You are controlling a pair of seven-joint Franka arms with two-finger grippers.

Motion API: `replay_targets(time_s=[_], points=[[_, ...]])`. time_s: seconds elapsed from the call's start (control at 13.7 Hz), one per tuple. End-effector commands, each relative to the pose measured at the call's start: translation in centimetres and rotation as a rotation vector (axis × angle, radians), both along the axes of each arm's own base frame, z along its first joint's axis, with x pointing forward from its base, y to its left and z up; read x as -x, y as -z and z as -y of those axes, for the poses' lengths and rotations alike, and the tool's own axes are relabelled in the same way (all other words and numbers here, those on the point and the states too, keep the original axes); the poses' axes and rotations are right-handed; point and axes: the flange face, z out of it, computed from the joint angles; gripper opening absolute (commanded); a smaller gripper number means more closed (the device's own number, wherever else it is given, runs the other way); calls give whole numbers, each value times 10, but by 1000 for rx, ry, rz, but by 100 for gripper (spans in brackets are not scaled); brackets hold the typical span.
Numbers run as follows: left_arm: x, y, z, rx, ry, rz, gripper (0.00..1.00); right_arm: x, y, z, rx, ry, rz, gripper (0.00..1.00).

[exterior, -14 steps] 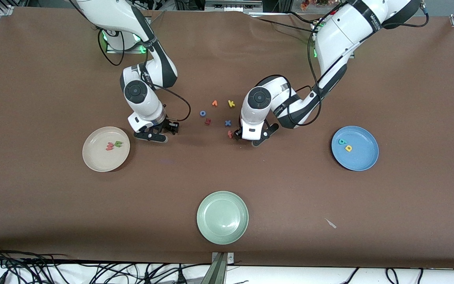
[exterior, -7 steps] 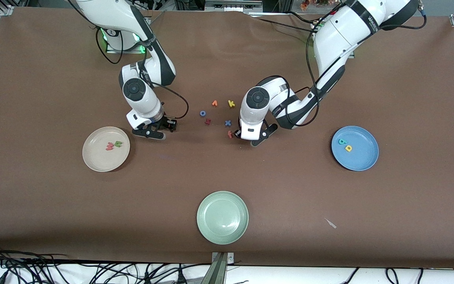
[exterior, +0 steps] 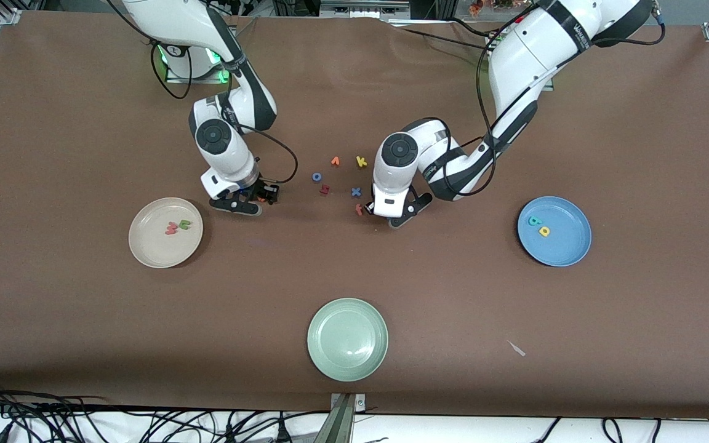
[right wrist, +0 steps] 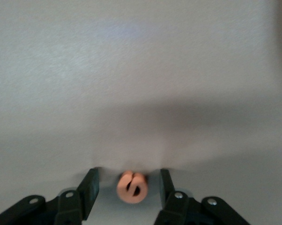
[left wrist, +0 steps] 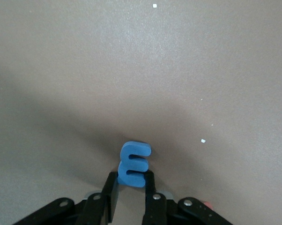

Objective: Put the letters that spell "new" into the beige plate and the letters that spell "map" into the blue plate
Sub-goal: 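Grasp the blue E with the left gripper while the right grasps orange letter, then place the blue E on the blue plate while the right places orange letter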

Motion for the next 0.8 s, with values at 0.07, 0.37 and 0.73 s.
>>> replay_targets(time_s=[0.07,0.37,0.73], points=[[-24,-17,-26,-126,158,-49,6,6,-4,-2,-14,14,12,52],[-63,-55,-100,-120,429,-196,6,5,-4,0,-14,2,18,33],[-104,-91,-226,-56,698,-321,7,-8,-19,14,-15,-29,35,15]])
